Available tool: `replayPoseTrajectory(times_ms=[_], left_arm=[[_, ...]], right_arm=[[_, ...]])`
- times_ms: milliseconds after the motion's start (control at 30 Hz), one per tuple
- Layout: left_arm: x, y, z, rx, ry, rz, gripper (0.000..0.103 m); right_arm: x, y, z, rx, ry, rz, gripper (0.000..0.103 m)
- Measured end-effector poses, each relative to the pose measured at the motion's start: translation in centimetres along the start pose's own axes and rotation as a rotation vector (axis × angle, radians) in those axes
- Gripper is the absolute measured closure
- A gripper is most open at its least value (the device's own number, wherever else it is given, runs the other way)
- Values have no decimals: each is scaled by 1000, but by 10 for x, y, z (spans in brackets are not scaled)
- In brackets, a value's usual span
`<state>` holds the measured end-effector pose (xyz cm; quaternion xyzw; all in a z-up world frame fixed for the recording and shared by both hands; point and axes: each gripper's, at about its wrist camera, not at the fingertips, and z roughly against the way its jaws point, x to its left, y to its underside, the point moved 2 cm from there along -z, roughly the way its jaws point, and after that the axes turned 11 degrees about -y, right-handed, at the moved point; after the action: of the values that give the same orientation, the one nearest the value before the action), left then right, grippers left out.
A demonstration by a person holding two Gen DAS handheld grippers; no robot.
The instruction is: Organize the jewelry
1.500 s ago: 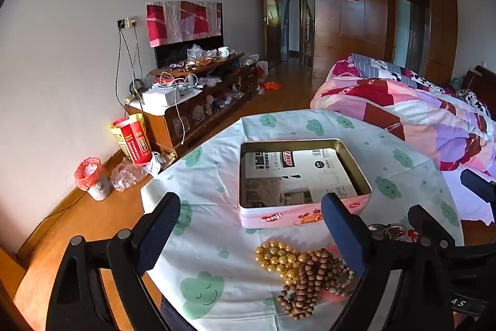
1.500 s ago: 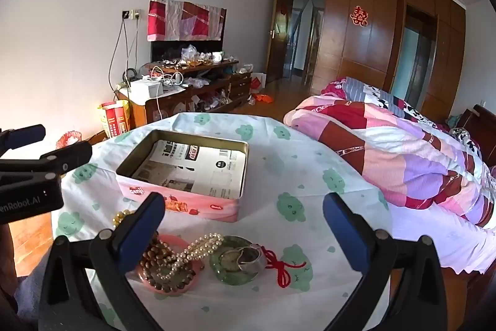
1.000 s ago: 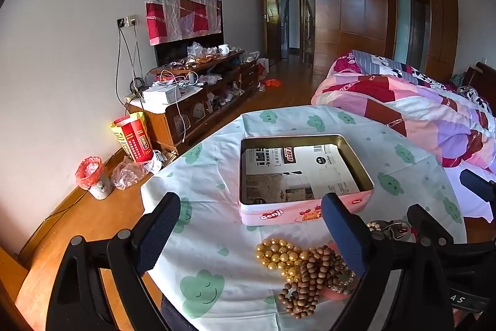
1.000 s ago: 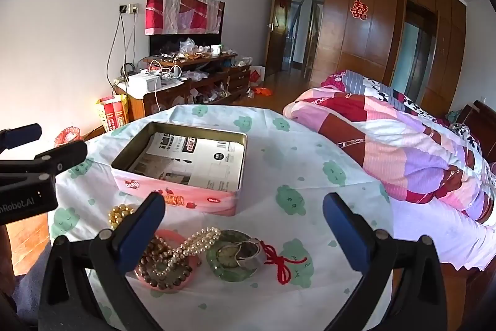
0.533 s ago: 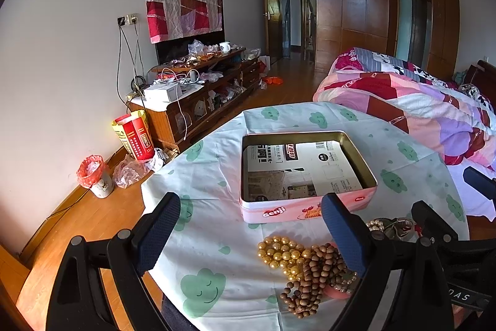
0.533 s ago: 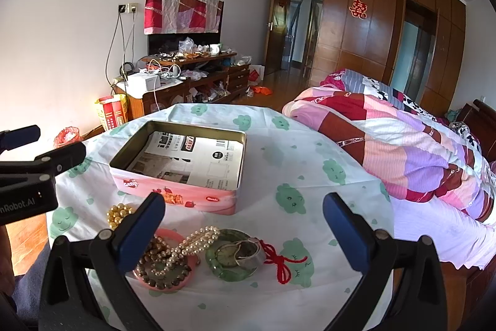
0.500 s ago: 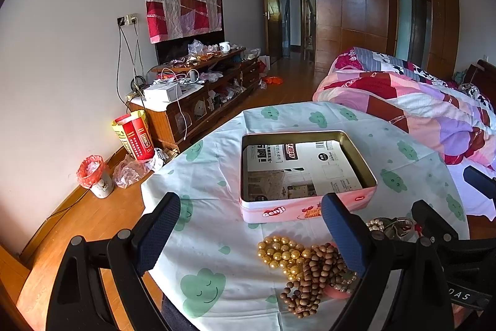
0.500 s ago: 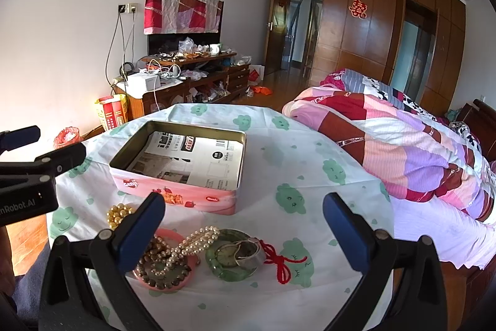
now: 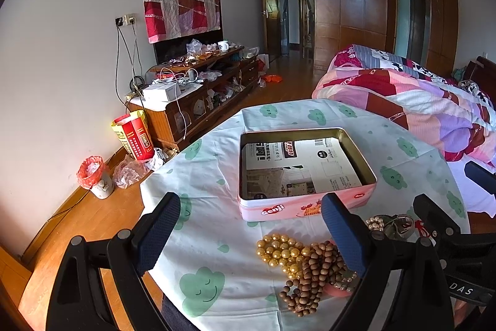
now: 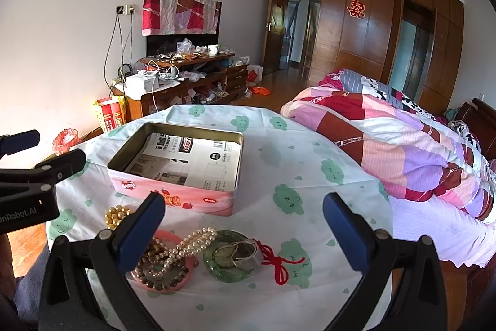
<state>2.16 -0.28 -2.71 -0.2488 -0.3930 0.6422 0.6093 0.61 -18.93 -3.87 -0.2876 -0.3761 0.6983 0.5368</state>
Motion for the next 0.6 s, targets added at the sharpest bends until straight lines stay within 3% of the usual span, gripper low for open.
replayPoseTrajectory(times_ms=[600], left_arm=[[1,1,-3,12,-2,-8,11]], right_arm=[[-1,1,0,3,-1,-2,0]])
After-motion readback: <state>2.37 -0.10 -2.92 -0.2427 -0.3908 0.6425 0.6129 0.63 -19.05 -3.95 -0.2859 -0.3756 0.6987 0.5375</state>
